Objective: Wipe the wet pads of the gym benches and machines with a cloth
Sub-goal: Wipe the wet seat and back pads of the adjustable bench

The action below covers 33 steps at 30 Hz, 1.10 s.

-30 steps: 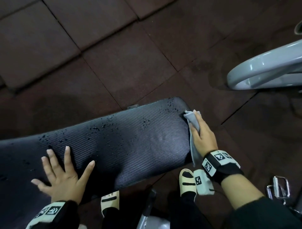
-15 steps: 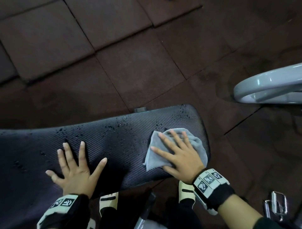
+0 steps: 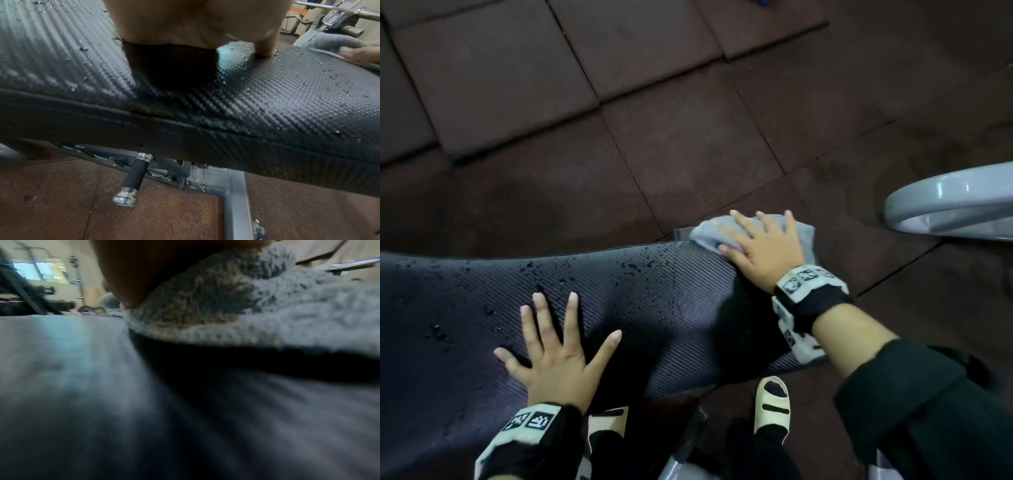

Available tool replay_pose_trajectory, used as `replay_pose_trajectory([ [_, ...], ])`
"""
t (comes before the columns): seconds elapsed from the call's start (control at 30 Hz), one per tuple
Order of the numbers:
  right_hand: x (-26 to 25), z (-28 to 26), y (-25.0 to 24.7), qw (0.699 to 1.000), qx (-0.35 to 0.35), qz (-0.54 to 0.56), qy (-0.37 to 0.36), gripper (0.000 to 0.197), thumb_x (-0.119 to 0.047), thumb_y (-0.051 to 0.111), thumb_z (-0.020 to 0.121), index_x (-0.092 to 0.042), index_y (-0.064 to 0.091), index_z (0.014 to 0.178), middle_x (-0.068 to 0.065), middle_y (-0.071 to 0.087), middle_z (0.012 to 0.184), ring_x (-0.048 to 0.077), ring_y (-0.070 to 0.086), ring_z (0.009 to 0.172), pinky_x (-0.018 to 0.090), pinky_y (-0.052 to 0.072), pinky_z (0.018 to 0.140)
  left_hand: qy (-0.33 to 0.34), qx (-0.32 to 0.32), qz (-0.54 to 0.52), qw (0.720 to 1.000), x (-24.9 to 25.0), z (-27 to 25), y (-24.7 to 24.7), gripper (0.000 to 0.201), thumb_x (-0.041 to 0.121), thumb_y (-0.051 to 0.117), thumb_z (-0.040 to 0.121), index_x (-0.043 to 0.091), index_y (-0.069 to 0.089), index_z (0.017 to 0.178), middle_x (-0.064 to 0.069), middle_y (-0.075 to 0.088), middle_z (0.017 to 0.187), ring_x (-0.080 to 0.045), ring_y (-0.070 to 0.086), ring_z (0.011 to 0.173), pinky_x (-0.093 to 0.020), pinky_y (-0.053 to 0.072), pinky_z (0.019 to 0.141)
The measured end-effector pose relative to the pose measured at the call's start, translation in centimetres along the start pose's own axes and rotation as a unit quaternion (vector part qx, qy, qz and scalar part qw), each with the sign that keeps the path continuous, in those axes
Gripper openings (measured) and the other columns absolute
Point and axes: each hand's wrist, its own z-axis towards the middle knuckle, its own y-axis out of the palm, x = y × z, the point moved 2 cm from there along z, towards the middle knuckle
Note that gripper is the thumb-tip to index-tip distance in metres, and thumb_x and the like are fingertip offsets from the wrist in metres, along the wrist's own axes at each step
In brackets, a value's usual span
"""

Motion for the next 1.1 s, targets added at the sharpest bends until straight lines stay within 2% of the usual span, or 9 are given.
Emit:
replay_pose_trajectory([
  [0.1,2.3,-2.5,0.9,0.999,0.012,0.025,0.034,0.067,-0.066,0.004,0.091,-0.037,0.042,0.139,-0.004,0.041,0.148,0.035,0.041,0.130,0.060,0.029,0.101,0.000,0.004,-0.005,1.000,0.0,0.0,0.0,0.092,0.087,0.017,0.069,0.045,-0.001,0.148,0.010,-0.030,0.154,-0.009,-0.030,0.140,-0.060,-0.016,0.107],
  [0.17,3.0,-4.9,2.1,0.998,0.039,0.016,0.056,0.055,-0.061,0.014,0.094,-0.042,0.031,0.143,-0.002,0.034,0.152,0.037,0.039,0.130,0.058,0.033,0.096,0.000,0.006,-0.010,1.000,0.0,0.0,0.0,0.092,0.087,0.017,0.069,0.045,0.001,0.148,0.010,-0.029,0.155,-0.009,-0.029,0.141,-0.057,-0.021,0.106],
  [0.3,0.3,-9.5,3.9,0.996,0.067,0.020,0.059,0.062,-0.056,0.031,0.087,-0.044,0.017,0.147,0.002,0.018,0.158,0.043,0.029,0.135,0.063,0.024,0.101,0.003,0.006,-0.014,1.000,0.2,0.0,-0.2,0.092,0.088,0.016,0.069,0.044,0.005,0.149,0.010,-0.026,0.156,-0.010,-0.026,0.142,-0.046,-0.030,0.102],
  [0.43,-6.0,-10.9,4.0,0.995,0.074,0.039,-0.052,0.064,-0.057,0.038,0.086,-0.046,0.020,0.146,0.002,0.017,0.157,0.044,0.029,0.136,0.067,0.018,0.103,0.002,0.006,-0.019,1.000,0.3,-0.1,-0.4,0.093,0.088,0.017,0.068,0.043,0.007,0.149,0.011,-0.026,0.156,-0.010,-0.026,0.142,-0.044,-0.032,0.100],
  [0.6,-7.1,-4.7,1.8,0.989,0.090,0.034,-0.115,0.058,-0.059,0.036,0.089,-0.051,0.019,0.144,-0.005,0.017,0.158,0.036,0.027,0.138,0.064,0.018,0.106,0.002,0.012,-0.018,1.000,0.2,0.0,-0.1,0.090,0.086,0.021,0.069,0.045,0.004,0.148,0.011,-0.025,0.156,-0.010,-0.025,0.143,-0.058,-0.019,0.107],
  [0.67,-4.9,-2.4,1.3,0.991,0.079,0.019,-0.102,0.056,-0.058,0.033,0.088,-0.052,0.022,0.142,-0.005,0.026,0.155,0.035,0.033,0.136,0.062,0.021,0.105,0.001,0.011,-0.014,1.000,0.2,0.0,-0.1,0.090,0.085,0.021,0.069,0.045,0.003,0.148,0.010,-0.026,0.156,-0.010,-0.026,0.142,-0.060,-0.017,0.107],
  [0.8,0.4,-1.9,1.1,0.998,0.048,0.030,0.006,0.051,-0.060,0.027,0.089,-0.053,0.024,0.140,-0.004,0.043,0.146,0.034,0.044,0.127,0.059,0.031,0.099,-0.002,0.004,-0.010,1.000,0.3,-0.1,-0.3,0.093,0.087,0.018,0.068,0.044,0.005,0.149,0.012,-0.029,0.154,-0.009,-0.027,0.141,-0.046,-0.031,0.101],
  [0.93,1.4,-6.2,2.5,0.998,0.050,0.022,0.038,0.055,-0.059,0.026,0.091,-0.047,0.022,0.145,0.000,0.024,0.156,0.037,0.032,0.135,0.060,0.023,0.103,-0.006,-0.007,-0.005,1.000,0.5,0.0,-0.6,0.092,0.088,0.018,0.068,0.045,0.004,0.149,0.012,-0.030,0.154,-0.009,-0.028,0.141,-0.041,-0.036,0.098],
  [1.1,-4.3,-10.2,3.4,0.997,0.059,0.044,0.003,0.059,-0.060,0.029,0.091,-0.046,0.016,0.147,0.002,0.014,0.158,0.041,0.024,0.138,0.063,0.013,0.105,-0.009,-0.016,-0.008,1.000,0.6,0.0,-0.7,0.091,0.087,0.020,0.069,0.045,0.004,0.148,0.013,-0.030,0.154,-0.010,-0.025,0.142,-0.040,-0.037,0.097],
])
